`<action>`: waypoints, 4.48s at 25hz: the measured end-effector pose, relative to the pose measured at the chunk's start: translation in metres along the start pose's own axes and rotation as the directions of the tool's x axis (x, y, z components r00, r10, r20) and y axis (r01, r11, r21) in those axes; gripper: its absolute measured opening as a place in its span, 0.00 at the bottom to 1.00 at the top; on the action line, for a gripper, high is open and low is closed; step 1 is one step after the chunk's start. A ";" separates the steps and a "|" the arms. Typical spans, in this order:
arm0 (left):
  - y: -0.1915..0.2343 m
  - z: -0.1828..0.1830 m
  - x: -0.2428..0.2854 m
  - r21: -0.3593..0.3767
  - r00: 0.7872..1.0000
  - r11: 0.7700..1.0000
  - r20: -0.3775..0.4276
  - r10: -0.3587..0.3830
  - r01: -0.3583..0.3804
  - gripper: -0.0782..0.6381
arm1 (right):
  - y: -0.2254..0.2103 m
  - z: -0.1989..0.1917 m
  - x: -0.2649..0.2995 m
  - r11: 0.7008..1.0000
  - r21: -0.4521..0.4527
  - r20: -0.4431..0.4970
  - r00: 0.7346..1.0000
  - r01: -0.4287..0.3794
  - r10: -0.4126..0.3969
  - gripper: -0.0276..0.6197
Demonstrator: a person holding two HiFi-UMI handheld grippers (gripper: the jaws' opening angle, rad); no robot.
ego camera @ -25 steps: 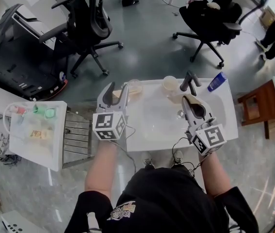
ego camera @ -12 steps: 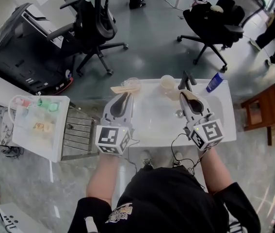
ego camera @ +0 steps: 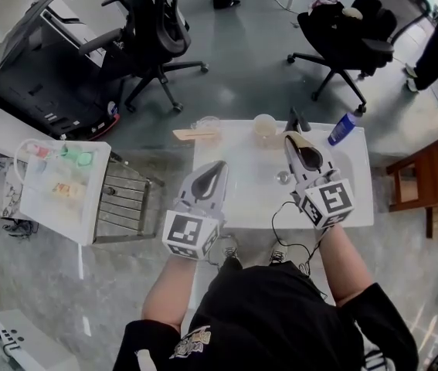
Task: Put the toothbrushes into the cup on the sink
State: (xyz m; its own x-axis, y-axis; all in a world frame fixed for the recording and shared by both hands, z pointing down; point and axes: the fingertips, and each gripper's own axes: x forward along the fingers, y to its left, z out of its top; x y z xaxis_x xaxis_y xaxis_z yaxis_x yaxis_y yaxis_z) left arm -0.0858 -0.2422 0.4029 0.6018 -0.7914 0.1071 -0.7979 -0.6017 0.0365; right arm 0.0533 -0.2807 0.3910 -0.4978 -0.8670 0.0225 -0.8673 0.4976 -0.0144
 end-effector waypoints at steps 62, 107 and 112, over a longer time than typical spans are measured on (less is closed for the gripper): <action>0.031 -0.054 -0.012 -0.108 0.987 0.988 -0.104 -0.124 0.113 0.12 | -0.034 -0.135 0.111 0.989 0.038 -0.196 0.972 0.140 -0.130 0.35; -0.308 -0.032 -0.118 -0.088 0.998 0.994 0.002 -0.066 0.066 0.12 | 0.053 -0.003 -0.310 0.977 -0.023 0.018 0.977 -0.214 0.214 0.05; -0.310 -0.022 -0.163 -0.077 0.999 0.996 0.022 0.037 -0.035 0.12 | 0.091 0.001 -0.334 0.960 -0.016 0.025 0.960 -0.280 0.281 0.05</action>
State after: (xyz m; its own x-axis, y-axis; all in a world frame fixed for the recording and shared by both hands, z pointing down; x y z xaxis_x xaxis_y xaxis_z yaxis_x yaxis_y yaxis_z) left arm 0.0628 0.0754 0.3958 0.5726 -0.8152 0.0869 -0.8189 -0.5634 0.1094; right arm 0.1404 0.0540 0.3807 -0.7210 -0.6929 -0.0070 -0.6929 0.7210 -0.0040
